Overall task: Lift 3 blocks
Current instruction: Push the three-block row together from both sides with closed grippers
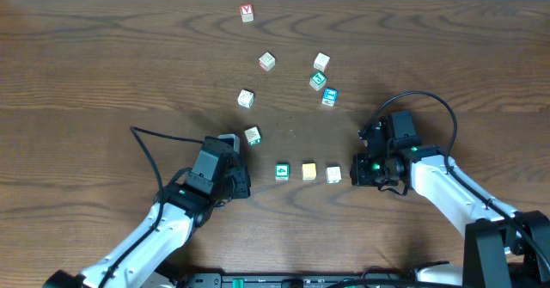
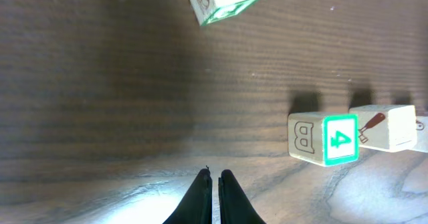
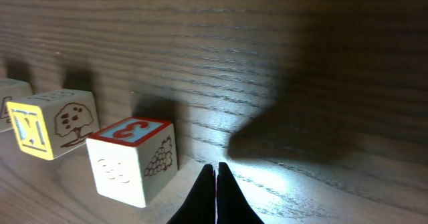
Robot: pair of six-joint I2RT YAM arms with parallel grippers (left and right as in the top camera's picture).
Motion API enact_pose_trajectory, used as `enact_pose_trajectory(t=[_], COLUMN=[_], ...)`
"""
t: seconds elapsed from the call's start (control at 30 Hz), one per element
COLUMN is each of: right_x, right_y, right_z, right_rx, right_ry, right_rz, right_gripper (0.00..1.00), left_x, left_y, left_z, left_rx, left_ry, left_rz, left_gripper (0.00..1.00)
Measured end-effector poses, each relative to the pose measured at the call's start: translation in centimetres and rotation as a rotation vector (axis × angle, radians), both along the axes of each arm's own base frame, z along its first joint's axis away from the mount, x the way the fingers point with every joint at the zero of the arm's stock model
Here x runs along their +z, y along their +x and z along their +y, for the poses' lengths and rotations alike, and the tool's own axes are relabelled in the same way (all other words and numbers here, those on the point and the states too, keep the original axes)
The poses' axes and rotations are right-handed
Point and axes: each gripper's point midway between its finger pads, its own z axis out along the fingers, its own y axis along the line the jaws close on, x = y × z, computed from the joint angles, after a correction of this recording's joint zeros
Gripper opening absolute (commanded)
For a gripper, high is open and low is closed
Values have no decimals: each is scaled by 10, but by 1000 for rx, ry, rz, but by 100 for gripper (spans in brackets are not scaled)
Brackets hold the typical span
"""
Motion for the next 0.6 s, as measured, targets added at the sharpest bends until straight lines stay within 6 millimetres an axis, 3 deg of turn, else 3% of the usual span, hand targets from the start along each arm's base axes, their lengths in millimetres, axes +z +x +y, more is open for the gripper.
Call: enact_pose_trajectory(t=[0.27,0.6], right_x=[-2,2], right_y=[-7,-1], right_z=[19,32], right_rx=[48,37], right_ry=[1,31], right_rz=[8,-22], right_gripper=[1,3], left_x=[-17,-14], left_y=[-6,-11], left_z=[-4,-22], left_rx=[-1,-58], left_ry=[-15,-45], left_rz=[73,63], left_gripper=[7,7])
